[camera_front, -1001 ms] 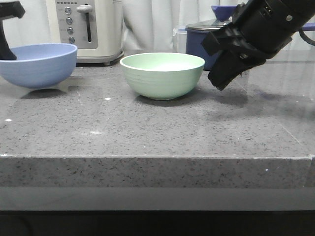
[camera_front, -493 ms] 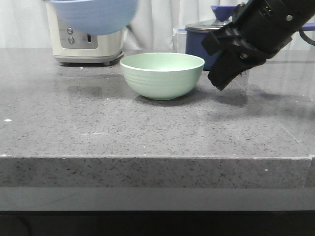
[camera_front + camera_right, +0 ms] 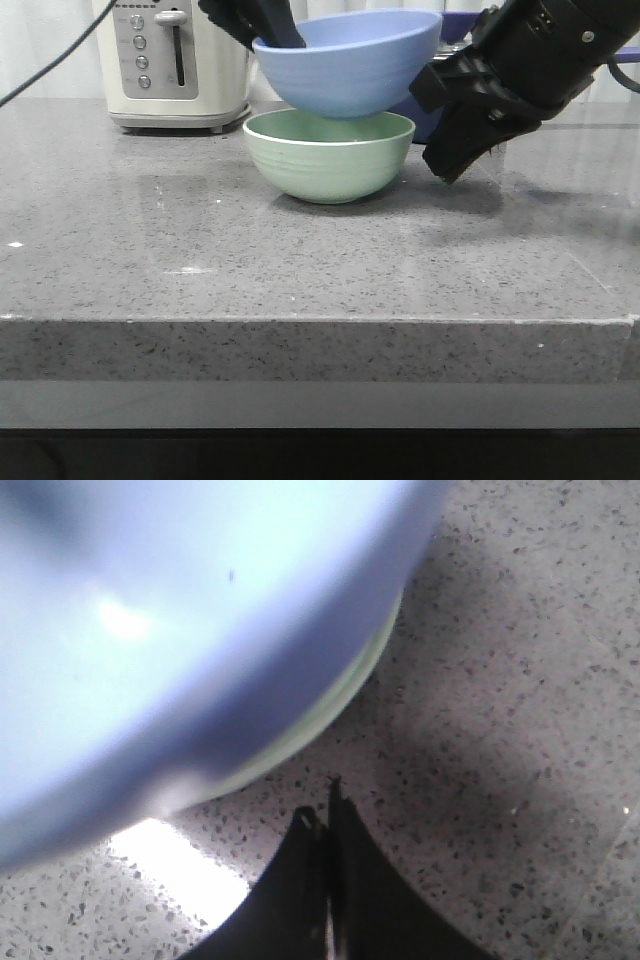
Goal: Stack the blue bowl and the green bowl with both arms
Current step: 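Lift the blue bowl and carry it over the green bowl, then lower the blue bowl into the green bowl and open the left gripper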
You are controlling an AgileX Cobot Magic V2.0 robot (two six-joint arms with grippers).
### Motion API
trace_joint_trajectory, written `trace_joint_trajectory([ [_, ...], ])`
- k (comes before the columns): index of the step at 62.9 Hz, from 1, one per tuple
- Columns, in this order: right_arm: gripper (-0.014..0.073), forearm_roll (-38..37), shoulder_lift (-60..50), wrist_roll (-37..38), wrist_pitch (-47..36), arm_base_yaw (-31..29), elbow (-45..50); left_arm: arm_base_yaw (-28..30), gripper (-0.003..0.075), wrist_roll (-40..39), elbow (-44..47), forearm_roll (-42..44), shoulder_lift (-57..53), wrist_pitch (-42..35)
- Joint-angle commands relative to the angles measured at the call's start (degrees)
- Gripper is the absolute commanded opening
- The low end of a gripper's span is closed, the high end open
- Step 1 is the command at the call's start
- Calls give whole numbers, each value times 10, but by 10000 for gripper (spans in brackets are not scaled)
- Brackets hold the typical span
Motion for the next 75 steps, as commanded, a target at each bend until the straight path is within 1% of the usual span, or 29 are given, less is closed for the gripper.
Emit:
trace_joint_trajectory([
  [1, -64, 11, -20, -6, -27, 0, -15, -6, -20, -14, -20, -2, -25, -19],
  [21, -64, 11, -20, -6, -28, 0, -15, -6, -20, -14, -20, 23, -13, -20],
  [44, -64, 11, -20, -6, -28, 0, -15, -6, -18, -14, -20, 25, -13, -19],
  [50, -64, 11, -20, -6, -28, 0, -15, -6, -6, -14, -20, 25, -13, -19],
  [52, -64, 11, -20, -6, -28, 0, -15, -6, 7, -14, -20, 25, -13, -19],
  [57, -64, 11, -20, -6, -28, 0, -15, -6, 69, -14, -20, 25, -13, -19],
  [66, -64, 11, -20, -6, -28, 0, -15, -6, 268, -14, -20, 25, -13, -19],
  [67, -64, 11, -20, -6, -28, 0, -15, -6, 300, -14, -20, 25, -13, -19],
  [71, -64, 11, -20, -6, -28, 0, -15, -6, 378, -14, -20, 21, -13, -20],
  [75, -64, 11, -20, -6, -28, 0, -15, -6, 413, -14, -20, 18, -13, -20],
])
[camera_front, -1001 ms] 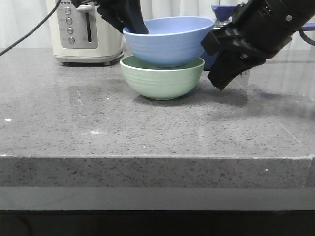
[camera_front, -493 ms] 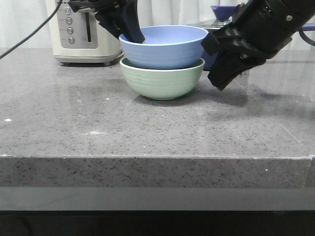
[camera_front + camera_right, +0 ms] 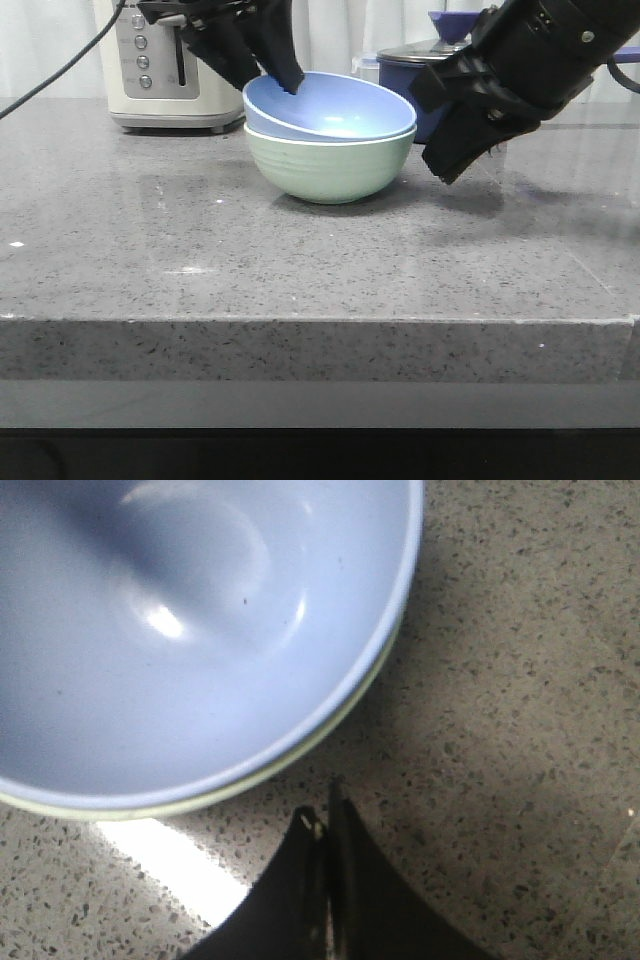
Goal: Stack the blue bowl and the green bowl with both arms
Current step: 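Lower the blue bowl into the green bowl and open the left gripper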
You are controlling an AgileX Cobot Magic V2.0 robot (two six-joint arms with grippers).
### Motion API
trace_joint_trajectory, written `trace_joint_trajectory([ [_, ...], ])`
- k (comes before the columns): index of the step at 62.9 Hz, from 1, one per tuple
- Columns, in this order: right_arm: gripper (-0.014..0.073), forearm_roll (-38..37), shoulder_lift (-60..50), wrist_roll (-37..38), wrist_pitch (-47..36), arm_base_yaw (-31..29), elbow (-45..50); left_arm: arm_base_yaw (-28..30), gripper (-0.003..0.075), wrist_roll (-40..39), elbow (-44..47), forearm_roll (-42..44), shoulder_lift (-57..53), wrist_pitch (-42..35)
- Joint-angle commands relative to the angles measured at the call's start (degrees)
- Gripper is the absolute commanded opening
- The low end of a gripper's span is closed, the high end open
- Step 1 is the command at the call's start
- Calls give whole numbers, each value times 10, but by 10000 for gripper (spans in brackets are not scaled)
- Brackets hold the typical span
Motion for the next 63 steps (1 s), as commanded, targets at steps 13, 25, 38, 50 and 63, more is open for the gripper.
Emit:
trace_joint_trajectory([
  [13, -64, 11, -20, -6, -28, 0, -15, -5, 407, -7, -19, -26, -49, -22],
  [25, -64, 11, -20, -6, -28, 0, -15, -7, 406, -7, -19, 22, -105, 15],
  [38, -64, 11, -20, -6, -28, 0, -15, -8, 406, -15, 13, 67, -191, 49],
  [50, -64, 11, -20, -6, -28, 0, -15, -8, 406, -59, 122, 148, -308, 32],
  [63, -64, 11, -20, -6, -28, 0, -15, -8, 406, -90, 253, 187, -431, 21],
])
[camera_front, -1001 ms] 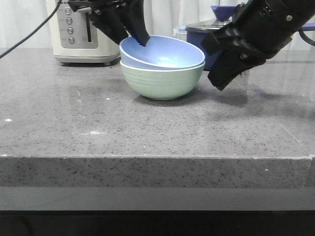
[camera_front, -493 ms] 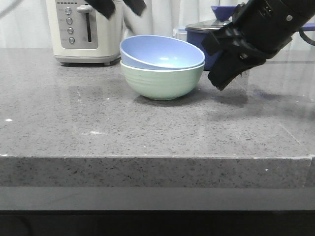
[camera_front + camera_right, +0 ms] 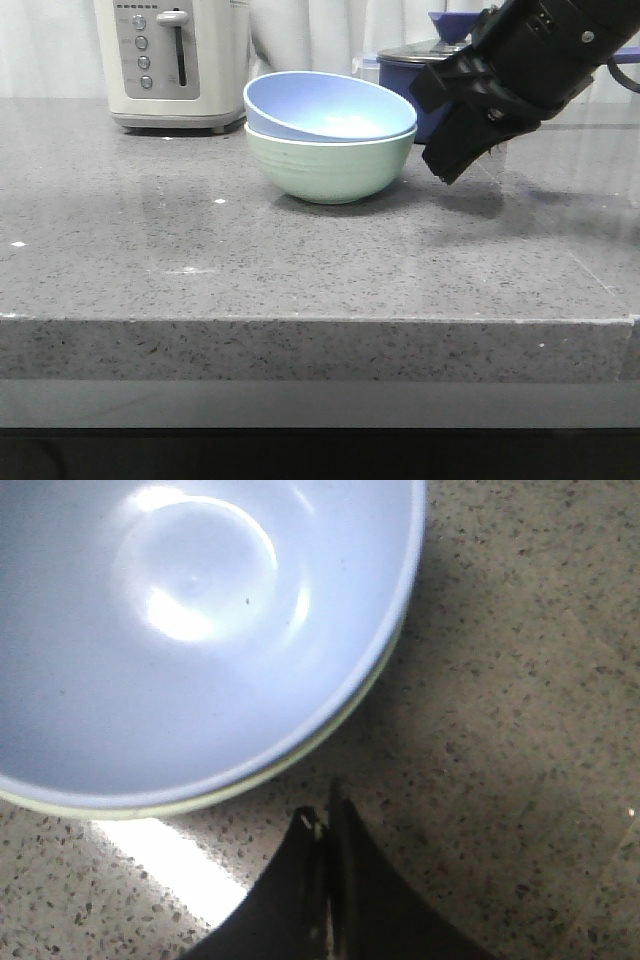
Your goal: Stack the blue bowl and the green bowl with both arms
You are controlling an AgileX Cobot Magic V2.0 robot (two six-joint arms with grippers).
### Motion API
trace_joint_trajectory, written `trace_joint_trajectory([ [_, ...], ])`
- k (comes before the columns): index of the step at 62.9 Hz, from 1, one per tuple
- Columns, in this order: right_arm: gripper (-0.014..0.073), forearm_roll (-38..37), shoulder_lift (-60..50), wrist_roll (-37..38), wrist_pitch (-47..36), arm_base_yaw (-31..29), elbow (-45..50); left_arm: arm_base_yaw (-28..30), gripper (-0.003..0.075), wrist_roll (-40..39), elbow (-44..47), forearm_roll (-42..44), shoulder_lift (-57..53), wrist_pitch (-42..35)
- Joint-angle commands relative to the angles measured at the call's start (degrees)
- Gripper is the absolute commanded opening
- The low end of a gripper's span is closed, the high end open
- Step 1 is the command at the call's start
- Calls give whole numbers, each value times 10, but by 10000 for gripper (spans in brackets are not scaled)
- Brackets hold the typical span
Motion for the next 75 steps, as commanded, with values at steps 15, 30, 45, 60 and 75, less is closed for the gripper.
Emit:
trace_joint_trajectory([
  [15, -64, 14, -20, -5, -28, 0, -15, -6, 406, -46, 164, 13, -202, -81],
  [30, -64, 14, -56, 3, 68, -2, -15, -6, 406, -46, 250, 13, -308, -104],
  [45, -54, -46, -164, 83, 155, -2, -15, -6, 406, -46, 264, 12, -346, -104],
  [60, -54, -152, -301, 250, 204, -2, -7, -6, 406, -46, 264, 11, -346, -104],
  [75, -54, -166, -439, 286, 193, -2, 64, -6, 406, -46, 264, 11, -346, -104],
])
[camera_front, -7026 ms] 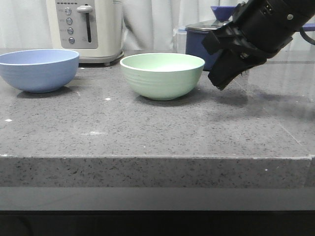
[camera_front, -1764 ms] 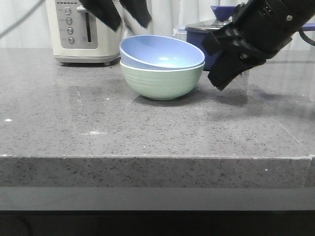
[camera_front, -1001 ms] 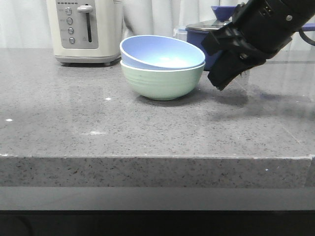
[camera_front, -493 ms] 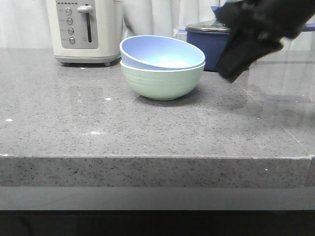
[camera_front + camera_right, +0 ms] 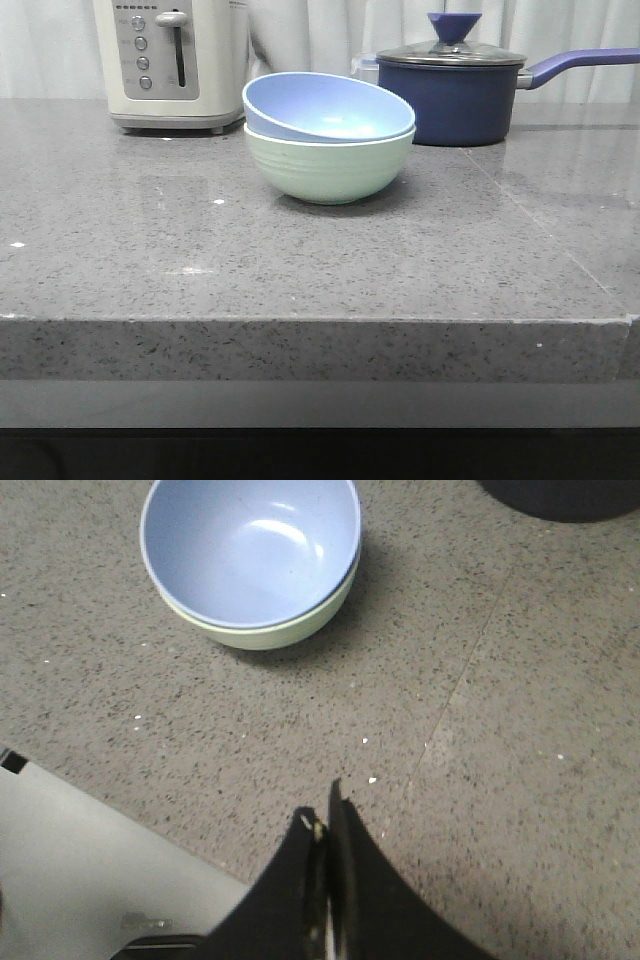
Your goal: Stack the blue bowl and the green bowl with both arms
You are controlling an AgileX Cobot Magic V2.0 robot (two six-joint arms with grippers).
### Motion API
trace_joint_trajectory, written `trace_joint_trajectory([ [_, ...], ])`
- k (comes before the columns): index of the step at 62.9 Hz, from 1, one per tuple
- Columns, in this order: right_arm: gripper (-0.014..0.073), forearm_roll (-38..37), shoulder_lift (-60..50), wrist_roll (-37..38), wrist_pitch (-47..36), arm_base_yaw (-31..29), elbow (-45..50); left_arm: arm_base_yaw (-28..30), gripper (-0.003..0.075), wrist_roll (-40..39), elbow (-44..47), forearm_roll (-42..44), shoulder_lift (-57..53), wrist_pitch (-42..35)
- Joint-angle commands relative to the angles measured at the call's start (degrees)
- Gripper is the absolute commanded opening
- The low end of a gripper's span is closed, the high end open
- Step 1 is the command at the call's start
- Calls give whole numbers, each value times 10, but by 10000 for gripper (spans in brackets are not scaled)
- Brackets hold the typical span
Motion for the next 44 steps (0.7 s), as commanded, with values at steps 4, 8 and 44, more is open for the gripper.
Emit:
trace_joint_trajectory([
  [4, -54, -3, -77, 8, -31, -2, 26, -5, 406, -7, -14, 2, 0, -41],
  [8, -54, -3, -109, 8, -32, -2, 44, -5, 406, -7, -14, 2, 0, -41],
  [44, -54, -76, -157, 69, -40, -2, 81, -5, 405, -7, -14, 2, 0, -41],
])
